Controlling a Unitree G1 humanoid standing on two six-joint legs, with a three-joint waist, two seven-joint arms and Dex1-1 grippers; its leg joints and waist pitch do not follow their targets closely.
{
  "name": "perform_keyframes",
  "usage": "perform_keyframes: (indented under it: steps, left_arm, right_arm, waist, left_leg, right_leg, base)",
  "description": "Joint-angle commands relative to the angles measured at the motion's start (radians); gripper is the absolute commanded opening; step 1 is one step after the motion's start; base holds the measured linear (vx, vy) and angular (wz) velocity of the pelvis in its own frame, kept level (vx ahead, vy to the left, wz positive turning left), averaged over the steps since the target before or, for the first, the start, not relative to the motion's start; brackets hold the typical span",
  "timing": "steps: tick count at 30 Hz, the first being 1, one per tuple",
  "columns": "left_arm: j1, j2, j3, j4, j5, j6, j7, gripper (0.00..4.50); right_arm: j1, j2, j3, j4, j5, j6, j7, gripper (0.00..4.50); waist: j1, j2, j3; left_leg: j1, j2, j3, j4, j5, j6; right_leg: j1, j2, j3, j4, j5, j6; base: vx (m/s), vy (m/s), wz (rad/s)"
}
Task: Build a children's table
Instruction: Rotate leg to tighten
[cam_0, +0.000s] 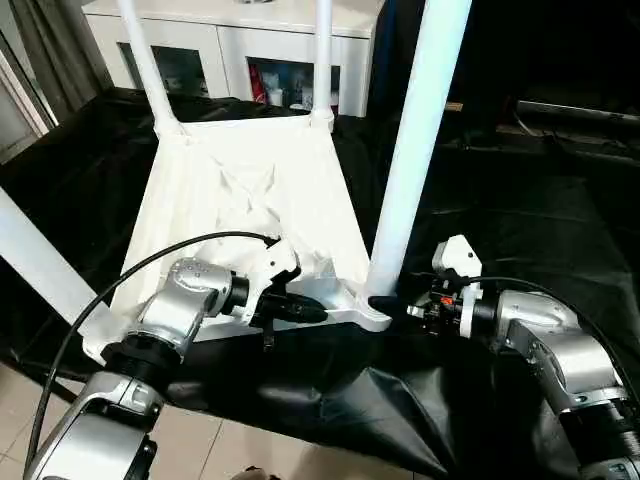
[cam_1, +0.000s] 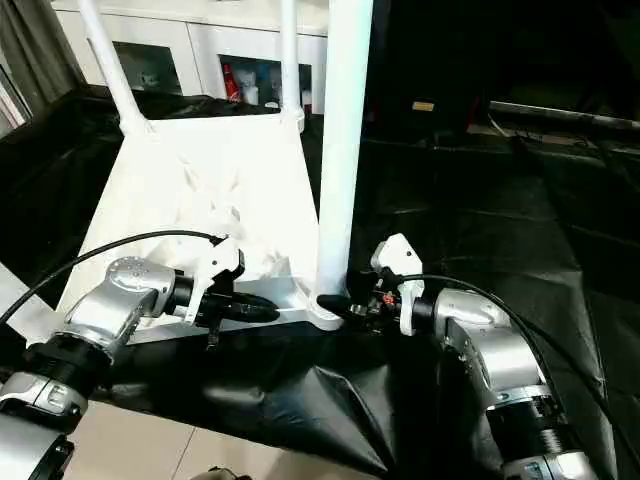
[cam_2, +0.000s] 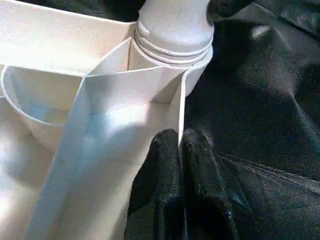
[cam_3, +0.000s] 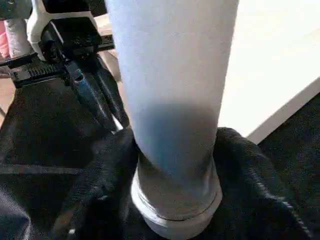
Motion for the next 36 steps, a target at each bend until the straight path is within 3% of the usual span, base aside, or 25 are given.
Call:
perform_keyframes:
  steps: [1,7,12,15,16,17,21,22,23,27,28,34,35,36]
  left_arm:
    - [0.01,-0.001,-0.013,-0.007,-0.01,0.011,-0.016,0.0]
    - [0.012,-0.004,-0.015,-0.007,-0.007,0.013,-0.009,0.0]
    - [-0.005,-0.032,-0.003,0.029,0.006,0.006,0.058,0.0]
    - [-0.073,-0.112,0.019,0.15,0.055,-0.028,0.269,0.0]
    - [-0.101,-0.146,0.026,0.193,0.067,-0.034,0.344,0.0]
    - [-0.107,-0.154,0.028,0.201,0.069,-0.035,0.361,0.0]
    - [-0.171,-0.239,0.045,0.285,0.077,-0.04,0.513,0.0]
    - [-0.183,-0.254,0.043,0.299,0.081,-0.052,0.535,0.0]
    - [-0.192,-0.265,0.043,0.313,0.084,-0.063,0.549,0.0]
    - [-0.216,-0.285,0.041,0.356,0.095,-0.11,0.554,0.0]
    - [-0.217,-0.282,0.037,0.364,0.099,-0.137,0.541,0.0]
    - [-0.207,-0.271,0.052,0.343,0.071,-0.226,0.481,0.0]
    - [-0.198,-0.262,0.052,0.317,0.068,-0.233,0.458,0.45]
    - [-0.197,-0.26,0.052,0.314,0.067,-0.237,0.453,0.45]
  right_arm:
    - [-0.021,0.011,0.008,0.017,-0.004,-0.02,0.008,2.07]
    - [-0.015,0.046,0.007,0.049,-0.016,-0.056,-0.033,1.93]
    - [0.011,0.074,-0.004,0.043,-0.029,-0.06,-0.106,1.92]
    - [0.059,0.139,-0.036,0.014,-0.044,-0.05,-0.25,1.91]
    - [0.074,0.167,-0.044,0.0,-0.054,-0.04,-0.31,1.91]
    - [0.076,0.174,-0.046,-0.003,-0.058,-0.038,-0.326,1.91]
    - [0.089,0.264,-0.068,-0.032,-0.093,-0.01,-0.502,1.9]
    - [0.088,0.285,-0.072,-0.041,-0.098,-0.004,-0.538,1.9]
    - [0.089,0.3,-0.074,-0.049,-0.102,-0.002,-0.562,1.9]
    - [0.089,0.332,-0.074,-0.074,-0.115,-0.008,-0.613,1.9]
    - [0.09,0.33,-0.072,-0.079,-0.124,-0.004,-0.623,1.9]
    - [0.106,0.304,-0.066,-0.116,-0.127,-0.004,-0.604,1.9]
    - [0.113,0.289,-0.076,-0.133,-0.123,0.005,-0.6,1.9]
    - [0.114,0.286,-0.079,-0.136,-0.122,0.006,-0.6,1.9]
  waist:
    - [0.003,-0.013,-0.07]
    - [-0.001,-0.013,-0.068]
    - [-0.005,-0.015,-0.062]
    - [-0.005,-0.013,-0.058]
    - [-0.004,-0.012,-0.056]
    - [-0.001,-0.012,-0.056]
    - [-0.006,-0.01,-0.05]
    - [-0.005,-0.002,-0.052]
    - [-0.007,-0.007,-0.054]
    - [-0.006,0.0,-0.055]
    - [-0.006,-0.003,-0.056]
    - [-0.001,-0.009,-0.058]
    - [0.002,-0.012,-0.059]
    - [0.004,-0.01,-0.059]
  left_leg:
    - [0.021,0.071,-0.031,-0.058,-0.099,0.094]
    - [0.02,0.07,-0.032,-0.06,-0.123,0.08]
    - [0.022,0.069,-0.033,-0.063,-0.17,0.054]
    - [0.029,0.07,-0.035,-0.069,-0.221,0.025]
    - [0.036,0.07,-0.033,-0.071,-0.251,0.009]
    - [0.042,0.069,-0.035,-0.073,-0.272,-0.008]
    - [0.046,0.069,-0.041,-0.083,-0.338,-0.027]
    - [0.046,0.07,-0.044,-0.086,-0.339,-0.035]
    - [0.043,0.07,-0.044,-0.088,-0.337,-0.037]
    - [0.044,0.068,-0.043,-0.088,-0.328,-0.031]
    - [0.037,0.068,-0.044,-0.089,-0.307,-0.02]
    - [0.034,0.069,-0.04,-0.084,-0.247,0.014]
    - [0.033,0.068,-0.037,-0.081,-0.224,0.028]
    - [0.031,0.069,-0.038,-0.08,-0.213,0.032]
  right_leg:
    - [0.051,-0.073,0.047,-0.055,0.006,-0.291]
    - [0.05,-0.073,0.048,-0.059,-0.027,-0.286]
    - [0.047,-0.075,0.051,-0.07,-0.119,-0.266]
    - [0.042,-0.074,0.053,-0.081,-0.21,-0.241]
    - [0.034,-0.073,0.054,-0.089,-0.246,-0.229]
    - [0.033,-0.075,0.055,-0.093,-0.272,-0.222]
    - [0.036,-0.078,0.053,-0.106,-0.358,-0.188]
    - [0.036,-0.078,0.053,-0.106,-0.35,-0.18]
    - [0.039,-0.077,0.054,-0.105,-0.324,-0.178]
    - [0.039,-0.078,0.057,-0.104,-0.264,-0.184]
    - [0.045,-0.079,0.056,-0.1,-0.241,-0.184]
    - [0.048,-0.08,0.057,-0.093,-0.177,-0.198]
    - [0.048,-0.081,0.057,-0.092,-0.173,-0.203]
    - [0.05,-0.083,0.057,-0.09,-0.17,-0.203]
  base:
    - [0.0,0.0,0.0]
    - [0.0,0.0,0.0]
    - [0.0,0.0,0.0]
    - [0.0,0.0,0.0]
    - [0.0,0.0,0.0]
    - [0.0,0.0,0.0]
    - [0.0,0.0,0.0]
    - [0.0,0.0,0.0]
    - [0.0,0.0,0.0]
    - [0.0,0.0,0.0]
    - [0.0,0.0,0.0]
    - [0.0,0.0,0.0]
    - [0.0,0.0,0.0]
    - [0.0,0.0,0.0]
